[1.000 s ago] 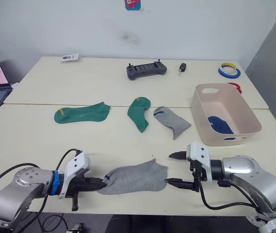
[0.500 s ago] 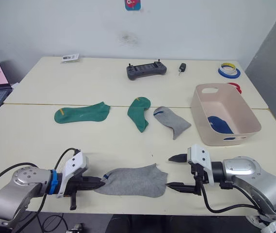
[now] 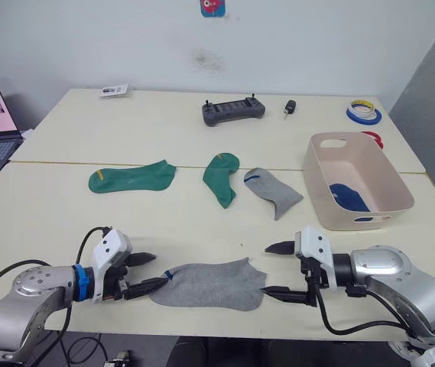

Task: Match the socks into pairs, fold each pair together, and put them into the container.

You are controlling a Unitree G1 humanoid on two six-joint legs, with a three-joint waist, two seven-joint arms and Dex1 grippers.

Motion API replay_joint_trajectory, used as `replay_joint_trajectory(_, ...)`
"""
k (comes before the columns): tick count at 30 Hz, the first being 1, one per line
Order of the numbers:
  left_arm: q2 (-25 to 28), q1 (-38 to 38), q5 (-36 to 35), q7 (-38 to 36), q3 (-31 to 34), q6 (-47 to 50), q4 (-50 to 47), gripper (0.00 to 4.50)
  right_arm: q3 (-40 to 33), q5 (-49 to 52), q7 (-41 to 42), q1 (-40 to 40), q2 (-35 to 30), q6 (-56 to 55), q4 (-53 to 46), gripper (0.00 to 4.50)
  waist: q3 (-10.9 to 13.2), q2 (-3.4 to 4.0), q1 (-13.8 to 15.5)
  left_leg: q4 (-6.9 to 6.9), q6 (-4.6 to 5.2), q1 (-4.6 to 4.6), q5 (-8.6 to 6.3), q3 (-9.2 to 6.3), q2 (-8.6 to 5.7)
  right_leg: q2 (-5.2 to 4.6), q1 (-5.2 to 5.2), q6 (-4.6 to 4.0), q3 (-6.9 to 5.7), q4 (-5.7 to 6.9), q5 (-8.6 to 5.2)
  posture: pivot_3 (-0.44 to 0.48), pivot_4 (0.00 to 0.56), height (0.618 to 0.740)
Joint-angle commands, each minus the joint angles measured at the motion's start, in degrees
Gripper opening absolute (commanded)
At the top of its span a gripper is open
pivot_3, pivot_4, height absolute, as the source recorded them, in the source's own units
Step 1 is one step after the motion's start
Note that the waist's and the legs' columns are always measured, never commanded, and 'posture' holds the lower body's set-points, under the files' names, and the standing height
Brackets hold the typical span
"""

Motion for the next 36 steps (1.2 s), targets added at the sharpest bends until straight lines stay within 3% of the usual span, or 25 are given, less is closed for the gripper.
replay_joint_trajectory(1, -0.88, -0.02, 3.08, 3.08, -0.26, -1.06, 1.99, 4.19, 0.09, 0.13, 0.63, -0.71, 0.32, -1.01, -1.02, 4.5, 0.0, 0.0, 0.01, 0.0, 0.0, 0.0, 0.0, 0.0, 0.0, 0.0, 0.0, 0.0, -0.01, 0.0, 0.0, 0.0, 0.15, 0.74)
replay_joint_trajectory(9, -2.67, -0.63, 6.09, 6.77, -0.13, -3.67, 4.32, 4.19, -0.35, -0.25, 0.52, -0.7, 0.24, -1.34, -1.05, 4.5, -0.01, 0.02, 0.02, 0.0, 0.0, 0.01, 0.0, -0.01, -0.01, -0.01, 0.03, 0.0, -0.01, 0.0, 0.0, 0.0, 0.15, 0.74)
replay_joint_trajectory(15, -4.84, 3.37, -0.83, 4.62, 6.31, -4.79, -1.81, 4.19, -2.87, -0.02, -0.43, -0.11, 0.51, -3.23, -1.5, 4.5, 0.01, -0.02, -0.13, 0.0, 0.0, -0.02, 0.0, 0.0, 0.02, 0.0, 0.0, 0.0, -0.01, 0.0, 0.0, 0.0, 0.15, 0.74)
replay_joint_trajectory(18, -3.43, 5.15, -5.11, 2.54, 9.29, -2.62, -6.23, 4.35, -5.68, 0.81, -1.72, -0.22, 0.56, -2.83, -2.37, 4.5, 0.02, -0.04, -0.05, -0.02, -0.01, -0.02, 0.0, -0.01, 0.03, 0.0, -0.02, 0.0, -0.01, 0.0, 0.0, 0.0, 0.15, 0.74)
replay_joint_trajectory(24, -0.46, -2.59, -12.4, 4.0, 10.49, 4.9, -12.49, 4.35, -9.37, -1.9, -8.79, -2.09, 3.19, -3.53, -3.55, 4.5, 0.02, -0.07, 0.1, 0.01, -0.01, -0.03, 0.0, -0.01, -0.03, -0.04, 0.03, 0.0, -0.03, -0.02, 0.0, 0.0, 0.15, 0.74)
replay_joint_trajectory(30, -1.3, -12.65, -12.43, 7.12, 5.4, 7.77, -13.5, 4.35, -4.98, -13.31, -17.38, -3.07, 5.43, -5.92, -2.53, 4.5, 0.02, -0.07, 0.02, -0.01, -0.02, -0.04, 0.01, 0.02, -0.02, 0.01, -0.02, 0.01, 0.0, -0.01, 0.0, 0.0, 0.15, 0.74)
replay_joint_trajectory(36, -1.97, -14.82, -12.01, 7.4, 3.19, 7.39, -13.86, 4.35, 0.98, -22.39, -26.31, -3.93, 12.25, -3.86, -0.66, 4.5, 0.02, -0.07, -0.17, -0.02, -0.04, -0.04, 0.02, 0.07, 0.01, 0.04, -0.08, 0.0, 0.07, 0.02, 0.0, 0.0, 0.15, 0.74)
